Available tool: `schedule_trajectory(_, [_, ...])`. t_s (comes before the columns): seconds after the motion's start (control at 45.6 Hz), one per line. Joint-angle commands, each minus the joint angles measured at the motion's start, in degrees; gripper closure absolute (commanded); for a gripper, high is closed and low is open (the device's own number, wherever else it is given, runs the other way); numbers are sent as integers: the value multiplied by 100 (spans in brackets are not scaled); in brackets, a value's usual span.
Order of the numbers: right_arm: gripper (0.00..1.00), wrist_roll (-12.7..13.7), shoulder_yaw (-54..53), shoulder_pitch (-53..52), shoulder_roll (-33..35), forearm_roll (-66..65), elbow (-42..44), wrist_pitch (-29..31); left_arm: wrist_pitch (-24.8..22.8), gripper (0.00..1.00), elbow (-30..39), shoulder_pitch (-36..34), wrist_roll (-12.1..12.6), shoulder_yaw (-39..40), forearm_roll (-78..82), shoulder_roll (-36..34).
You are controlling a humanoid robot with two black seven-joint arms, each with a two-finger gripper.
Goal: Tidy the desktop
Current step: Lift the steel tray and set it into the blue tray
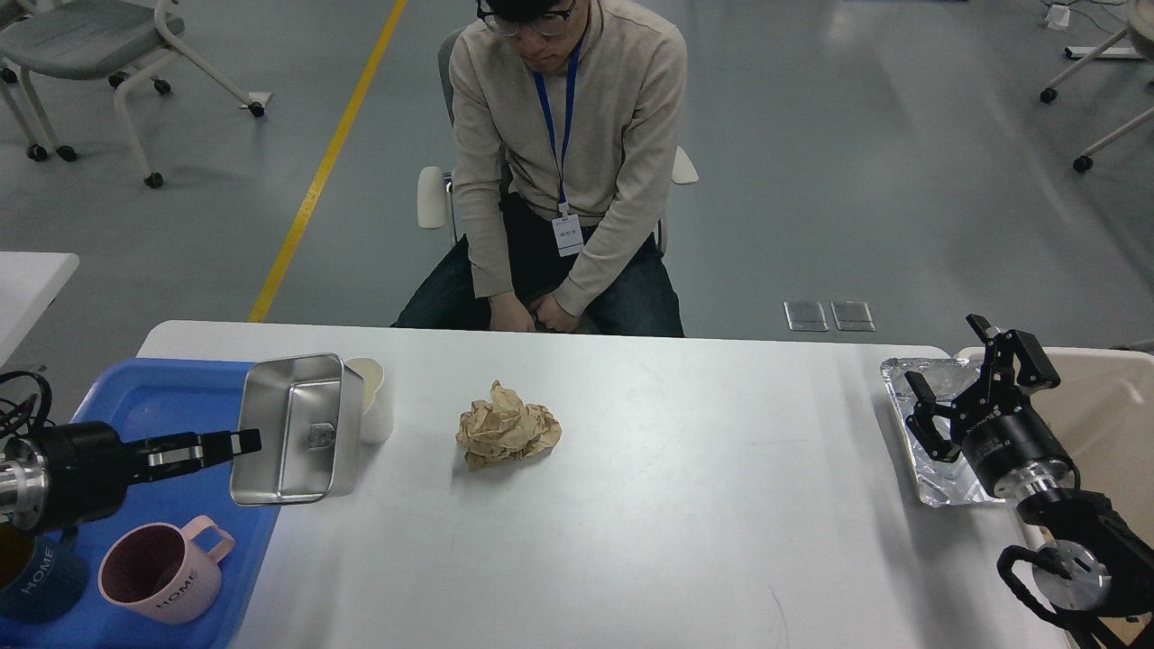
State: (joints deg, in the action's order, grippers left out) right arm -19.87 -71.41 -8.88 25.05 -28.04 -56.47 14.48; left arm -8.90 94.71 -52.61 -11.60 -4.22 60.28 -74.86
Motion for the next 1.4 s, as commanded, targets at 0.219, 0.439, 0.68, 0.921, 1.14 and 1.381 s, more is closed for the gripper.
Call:
schedule_trajectory(0.219, [0,0,22,-8,9,0,-4,-6,-174,98,-215,-66,-27,18,-86,-266])
schedule_trajectory(0.439, [0,0,31,-8,0,0,-4,-6,-297,98,-866,-39,-36,0,-227,-213])
schedule_trajectory(0.68, [0,0,31,0,0,0,5,3,-420,98,-1437,22,-36,-44,-402,-64])
schedule_trajectory(0.921, [0,0,31,9,-26,0,13,3,-376,100,-2061,189,-132,-70,-455,375])
schedule_trajectory(1.14, [0,0,31,-17,-123,-97,5,-6,-367,100,-3045,506,-212,-44,-560,1087])
schedule_trajectory(1.381, [0,0,31,18,-149,-97,5,3,-367,99,-3775,699,-212,-53,-816,1518])
